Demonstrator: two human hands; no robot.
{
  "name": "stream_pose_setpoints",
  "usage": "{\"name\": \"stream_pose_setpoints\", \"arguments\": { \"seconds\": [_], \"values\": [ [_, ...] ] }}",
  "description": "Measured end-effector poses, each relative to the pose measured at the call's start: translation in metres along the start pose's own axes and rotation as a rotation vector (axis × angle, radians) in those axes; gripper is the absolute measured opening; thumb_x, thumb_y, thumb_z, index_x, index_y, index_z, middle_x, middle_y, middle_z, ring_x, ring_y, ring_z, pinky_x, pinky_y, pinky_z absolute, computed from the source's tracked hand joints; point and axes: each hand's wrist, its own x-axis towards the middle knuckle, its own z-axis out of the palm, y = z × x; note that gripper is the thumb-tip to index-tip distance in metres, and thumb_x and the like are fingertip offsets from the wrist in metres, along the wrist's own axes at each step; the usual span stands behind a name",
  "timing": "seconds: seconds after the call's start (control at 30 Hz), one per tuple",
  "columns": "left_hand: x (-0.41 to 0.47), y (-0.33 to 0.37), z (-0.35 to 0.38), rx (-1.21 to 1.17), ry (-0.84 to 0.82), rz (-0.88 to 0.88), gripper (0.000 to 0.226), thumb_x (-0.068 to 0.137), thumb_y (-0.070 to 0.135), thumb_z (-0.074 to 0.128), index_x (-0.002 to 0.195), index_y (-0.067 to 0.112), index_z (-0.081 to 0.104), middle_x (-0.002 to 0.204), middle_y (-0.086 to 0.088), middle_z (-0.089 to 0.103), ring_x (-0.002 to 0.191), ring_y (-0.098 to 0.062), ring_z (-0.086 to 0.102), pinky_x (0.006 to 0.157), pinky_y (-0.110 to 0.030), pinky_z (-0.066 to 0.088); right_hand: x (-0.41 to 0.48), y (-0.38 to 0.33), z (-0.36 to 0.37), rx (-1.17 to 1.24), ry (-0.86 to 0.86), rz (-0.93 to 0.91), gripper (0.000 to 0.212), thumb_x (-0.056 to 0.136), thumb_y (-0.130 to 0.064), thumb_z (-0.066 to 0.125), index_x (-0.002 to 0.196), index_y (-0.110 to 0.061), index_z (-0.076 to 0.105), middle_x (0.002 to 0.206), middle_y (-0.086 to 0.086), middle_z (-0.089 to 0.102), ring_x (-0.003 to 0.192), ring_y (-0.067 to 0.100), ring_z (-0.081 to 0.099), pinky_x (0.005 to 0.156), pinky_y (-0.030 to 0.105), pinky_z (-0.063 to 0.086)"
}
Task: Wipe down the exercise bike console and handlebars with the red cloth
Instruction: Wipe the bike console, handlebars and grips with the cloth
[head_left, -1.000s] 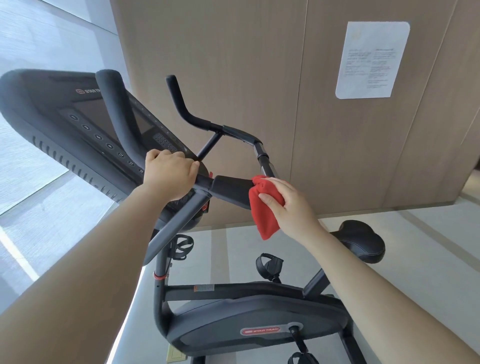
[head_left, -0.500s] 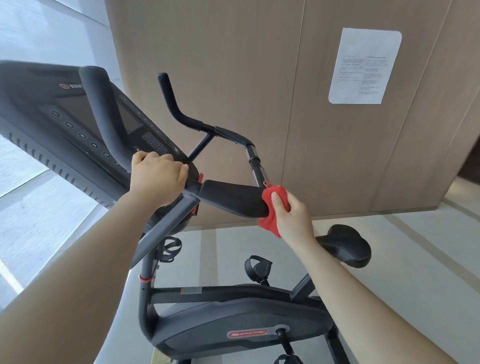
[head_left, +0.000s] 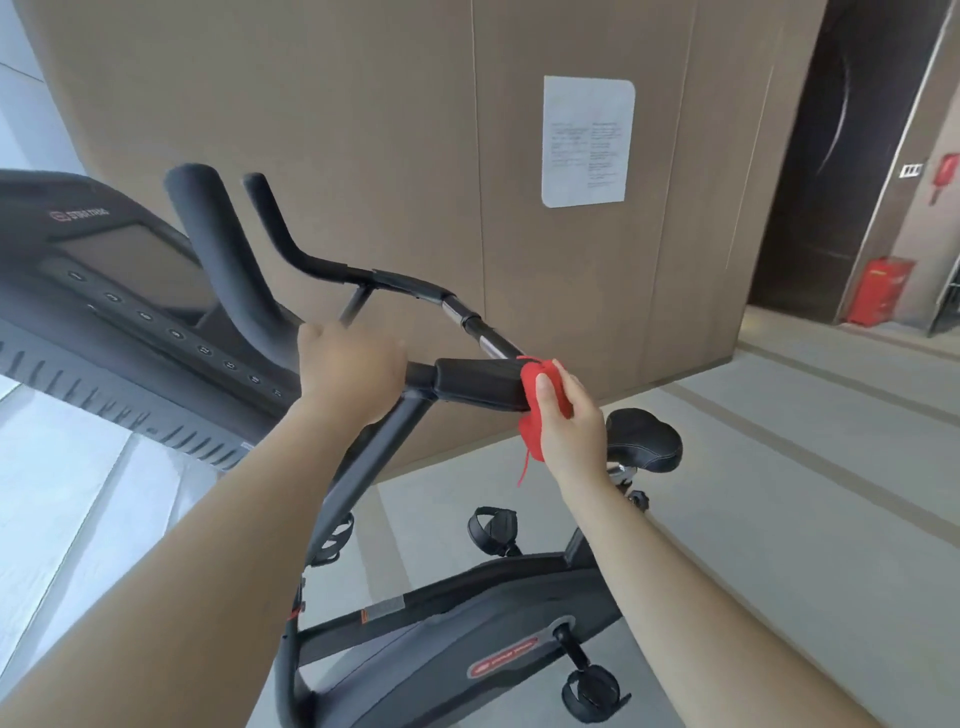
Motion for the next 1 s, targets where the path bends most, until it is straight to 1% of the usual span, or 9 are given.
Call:
{"name": "stream_pose_setpoints", "arguments": {
  "seconds": [0.17,0.3,0.4,0.47,0.6,0.7,0.8,0.93,1.0],
  "values": [
    [0.001,-0.002,0.000,-0.032,-0.008,0.052,0.050,0.100,0.033,0.018,0.095,0.015,0.064,0.093,-0.004,0.059,0.088,-0.026,0.054,0.091,-0.041,0.031,-0.017,-0.009,0.015,0.013,0.117,-0.012,0.039,0.091,-0.029,0.055,0.129,-0.020,0.054,0.141,-0.003,0.048,0.129,0.008,0.042,0.102,0.018,0.032],
    [0.001,-0.005,0.001,-0.046,0.016,0.070,0.051,0.100,0.033,0.017,0.096,0.014,0.064,0.093,-0.006,0.059,0.088,-0.027,0.055,0.094,-0.040,0.031,-0.036,-0.006,0.020,0.034,0.085,-0.073,0.037,0.089,-0.028,0.060,0.125,-0.023,0.058,0.136,-0.009,0.051,0.123,-0.003,0.043,0.100,0.011,0.031],
    [0.001,-0.006,0.001,-0.044,0.016,0.087,0.051,0.100,0.033,0.017,0.096,0.013,0.063,0.095,-0.008,0.062,0.090,-0.029,0.056,0.096,-0.042,0.031,-0.035,-0.001,0.015,0.130,0.199,-0.004,0.033,0.088,-0.033,0.059,0.121,-0.028,0.061,0.125,-0.010,0.060,0.118,0.009,0.054,0.101,0.031,0.043],
    [0.001,-0.006,0.001,-0.047,0.014,0.094,0.051,0.100,0.034,0.017,0.095,0.013,0.063,0.096,-0.008,0.062,0.091,-0.029,0.056,0.096,-0.042,0.032,-0.031,0.000,0.014,0.153,0.312,0.078,0.032,0.090,-0.032,0.057,0.120,-0.025,0.061,0.119,-0.006,0.064,0.114,0.014,0.057,0.099,0.035,0.044],
    [0.002,-0.008,0.003,-0.065,0.035,0.100,0.051,0.100,0.033,0.018,0.092,0.014,0.065,0.094,-0.007,0.062,0.084,-0.027,0.051,0.088,-0.039,0.031,-0.031,0.001,0.038,0.173,0.299,0.150,0.042,0.080,-0.051,0.057,0.121,-0.038,0.057,0.122,-0.006,0.063,0.112,0.022,0.059,0.095,0.048,0.047],
    [0.002,-0.008,0.005,-0.072,0.038,0.105,0.051,0.100,0.032,0.018,0.089,0.013,0.064,0.089,-0.006,0.058,0.077,-0.025,0.043,0.085,-0.038,0.030,-0.046,-0.005,0.049,0.176,0.319,0.103,0.041,0.089,-0.035,0.057,0.129,-0.027,0.054,0.131,-0.008,0.056,0.120,0.013,0.052,0.103,0.040,0.041],
    [0.002,-0.009,0.005,-0.082,0.044,0.116,0.051,0.100,0.032,0.018,0.088,0.013,0.064,0.086,-0.006,0.055,0.076,-0.025,0.044,0.085,-0.038,0.030,-0.058,-0.001,0.046,0.202,0.293,0.028,0.036,0.090,-0.024,0.057,0.126,-0.024,0.057,0.124,-0.015,0.058,0.121,0.007,0.051,0.104,0.030,0.040],
    [0.002,-0.010,0.005,-0.081,0.036,0.130,0.052,0.100,0.034,0.017,0.092,0.013,0.064,0.095,-0.007,0.061,0.085,-0.028,0.053,0.091,-0.040,0.031,-0.054,0.011,0.029,0.090,0.409,0.076,0.037,0.091,-0.024,0.056,0.128,-0.022,0.055,0.133,-0.003,0.055,0.124,0.015,0.049,0.104,0.034,0.040],
    [0.003,-0.010,0.005,-0.079,0.033,0.133,0.053,0.100,0.035,0.016,0.093,0.014,0.064,0.097,-0.007,0.062,0.088,-0.028,0.054,0.091,-0.041,0.031,-0.045,0.008,0.024,0.018,0.399,0.042,0.038,0.093,-0.026,0.054,0.130,-0.020,0.053,0.137,0.000,0.051,0.129,0.017,0.043,0.107,0.033,0.035]
  ]
}}
